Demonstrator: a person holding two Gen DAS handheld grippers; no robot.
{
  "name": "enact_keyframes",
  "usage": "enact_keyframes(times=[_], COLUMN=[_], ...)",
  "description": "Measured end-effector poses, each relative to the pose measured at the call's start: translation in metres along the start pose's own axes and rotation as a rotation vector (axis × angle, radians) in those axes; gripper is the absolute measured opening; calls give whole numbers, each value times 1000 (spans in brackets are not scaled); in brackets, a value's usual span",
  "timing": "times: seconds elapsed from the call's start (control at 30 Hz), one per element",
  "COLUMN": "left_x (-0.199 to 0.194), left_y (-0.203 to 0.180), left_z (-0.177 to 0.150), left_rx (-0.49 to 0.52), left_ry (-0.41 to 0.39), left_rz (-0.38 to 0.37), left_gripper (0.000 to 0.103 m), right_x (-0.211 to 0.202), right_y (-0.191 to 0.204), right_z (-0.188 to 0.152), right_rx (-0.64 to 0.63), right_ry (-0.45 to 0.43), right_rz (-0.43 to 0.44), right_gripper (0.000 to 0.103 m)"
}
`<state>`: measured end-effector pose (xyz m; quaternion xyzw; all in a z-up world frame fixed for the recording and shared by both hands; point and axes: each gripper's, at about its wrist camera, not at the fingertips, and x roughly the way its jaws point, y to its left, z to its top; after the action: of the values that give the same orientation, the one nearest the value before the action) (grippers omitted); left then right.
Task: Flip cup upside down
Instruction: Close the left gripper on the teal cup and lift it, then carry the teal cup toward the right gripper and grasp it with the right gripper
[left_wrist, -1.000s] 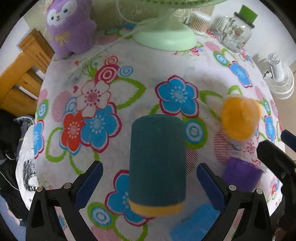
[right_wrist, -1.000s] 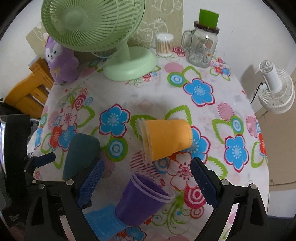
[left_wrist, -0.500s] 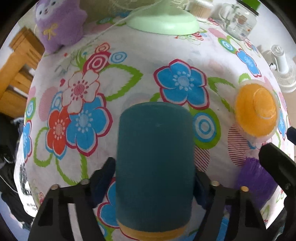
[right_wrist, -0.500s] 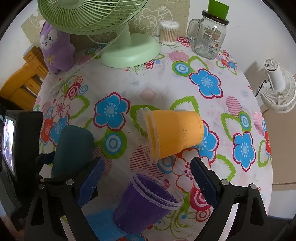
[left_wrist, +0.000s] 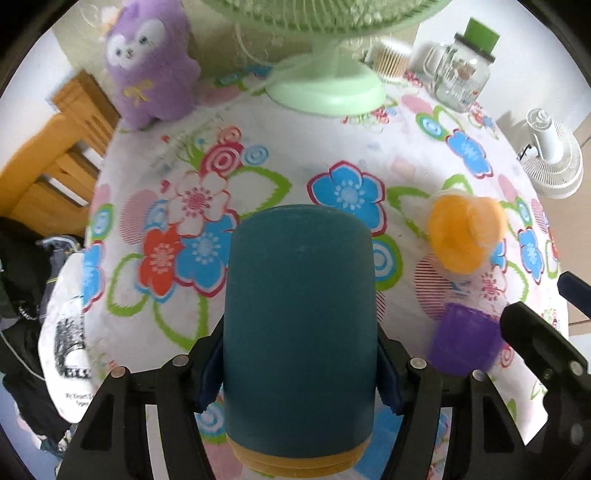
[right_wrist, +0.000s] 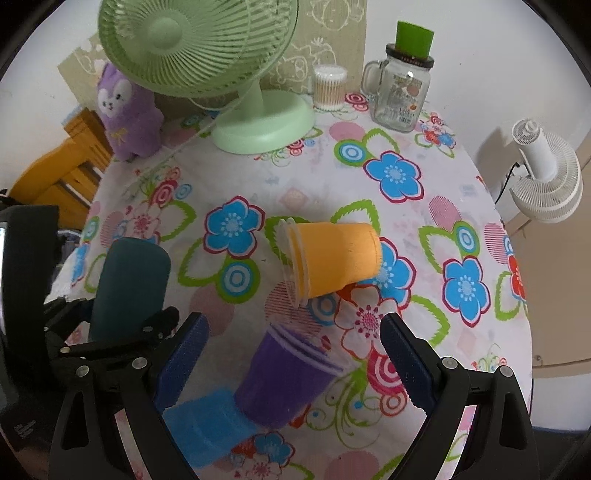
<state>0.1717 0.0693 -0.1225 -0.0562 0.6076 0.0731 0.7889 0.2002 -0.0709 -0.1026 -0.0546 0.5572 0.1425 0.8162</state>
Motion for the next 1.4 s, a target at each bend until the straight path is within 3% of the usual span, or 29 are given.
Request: enact_keyframes(times=[0.37,0.7,1.07,1.4], left_x=[-57,-62,-26,31], left_y=[-21,-75,-128,-157], left_z=[-37,-79,-107,-116], left_rx=[-65,-118,-165,-181], left_ry=[-58,-56,-44,46], left_rz=[42,9,-7,-75], left_gripper=[69,69,69,69], right_x=[-61,-89,-72,-25], right_y=[-21,-66,-109,-132], right_z=[-29,-57,-84,-96], right_rx=[-42,-72,-129,-143], right_ry=[-54,-69,-15,81], right_rz=[72,69,25,-9], right_gripper=[96,96,96,96])
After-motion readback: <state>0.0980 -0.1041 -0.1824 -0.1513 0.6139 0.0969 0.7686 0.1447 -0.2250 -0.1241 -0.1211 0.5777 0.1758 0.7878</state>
